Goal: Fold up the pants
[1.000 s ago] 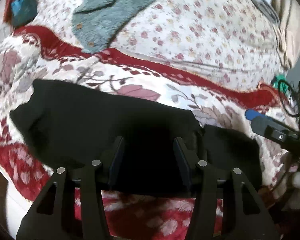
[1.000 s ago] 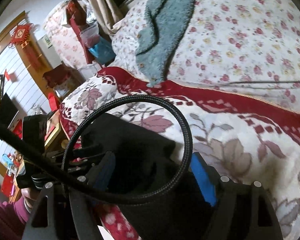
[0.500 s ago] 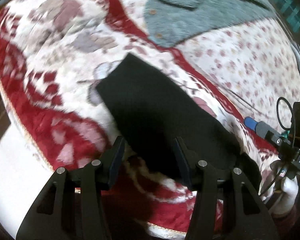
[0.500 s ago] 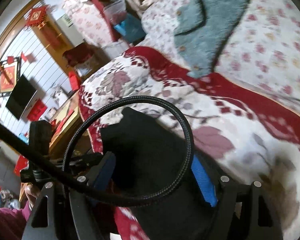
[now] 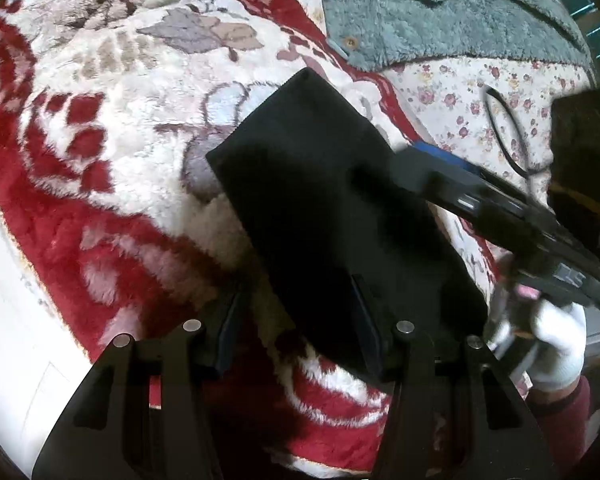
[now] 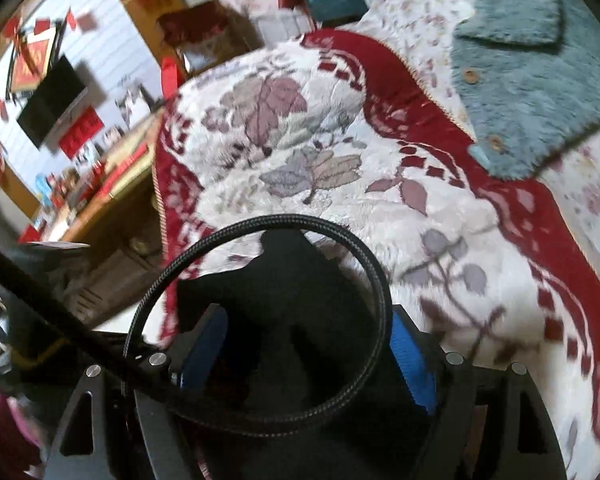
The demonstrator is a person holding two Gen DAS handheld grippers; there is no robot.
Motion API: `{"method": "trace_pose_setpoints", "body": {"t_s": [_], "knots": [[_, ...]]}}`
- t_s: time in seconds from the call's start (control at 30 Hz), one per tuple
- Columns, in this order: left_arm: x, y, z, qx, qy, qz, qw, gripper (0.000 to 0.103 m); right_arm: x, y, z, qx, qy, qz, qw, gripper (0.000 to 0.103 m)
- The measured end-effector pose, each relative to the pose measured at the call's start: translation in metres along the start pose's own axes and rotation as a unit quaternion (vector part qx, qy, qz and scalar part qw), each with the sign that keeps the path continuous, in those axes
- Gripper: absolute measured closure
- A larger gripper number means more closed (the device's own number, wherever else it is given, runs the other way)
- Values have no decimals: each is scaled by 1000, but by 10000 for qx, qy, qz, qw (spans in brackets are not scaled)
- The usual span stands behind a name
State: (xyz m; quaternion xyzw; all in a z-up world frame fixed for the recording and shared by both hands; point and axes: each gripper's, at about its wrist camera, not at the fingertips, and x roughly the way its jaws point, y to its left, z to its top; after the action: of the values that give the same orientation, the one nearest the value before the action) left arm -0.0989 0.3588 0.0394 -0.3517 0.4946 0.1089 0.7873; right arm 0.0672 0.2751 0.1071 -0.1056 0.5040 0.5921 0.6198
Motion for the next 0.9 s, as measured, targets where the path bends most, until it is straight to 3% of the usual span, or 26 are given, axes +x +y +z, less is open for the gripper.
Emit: {"method": "trace_pose_setpoints", "body": {"t_s": [0.13, 0.27, 0.33, 0.5, 0.57, 0.63, 0.77, 0.9], "knots": [[8, -9, 3, 164, 50, 182, 9997, 53, 30, -3, 14, -161, 270, -113, 9994, 24], [14, -8, 7, 104, 82, 189, 9997, 51, 43, -1, 19, -189, 306, 120, 9993, 26], [16, -9, 8, 64, 100, 138, 9998, 49, 46, -1, 19, -182, 308, 130, 9993, 42], [19, -11, 13, 4, 34, -11, 10000, 50, 44, -9, 17, -75, 196, 271, 9994, 64], [22, -14, 15, 68, -62, -102, 9999, 73, 39, -11, 16, -10, 122, 409, 9991, 72], [22, -18, 17, 190, -159, -210, 9995, 86, 30, -13, 13, 46, 2, 542, 9985, 77], [1, -36, 9, 529, -703, -294, 9957, 87, -2, -14, 9, 156, -426, 763, 9961, 78], [-32, -70, -9, 1094, -1219, -286, 9861, 88, -50, -17, 1, 339, -902, 979, 9905, 78]]}}
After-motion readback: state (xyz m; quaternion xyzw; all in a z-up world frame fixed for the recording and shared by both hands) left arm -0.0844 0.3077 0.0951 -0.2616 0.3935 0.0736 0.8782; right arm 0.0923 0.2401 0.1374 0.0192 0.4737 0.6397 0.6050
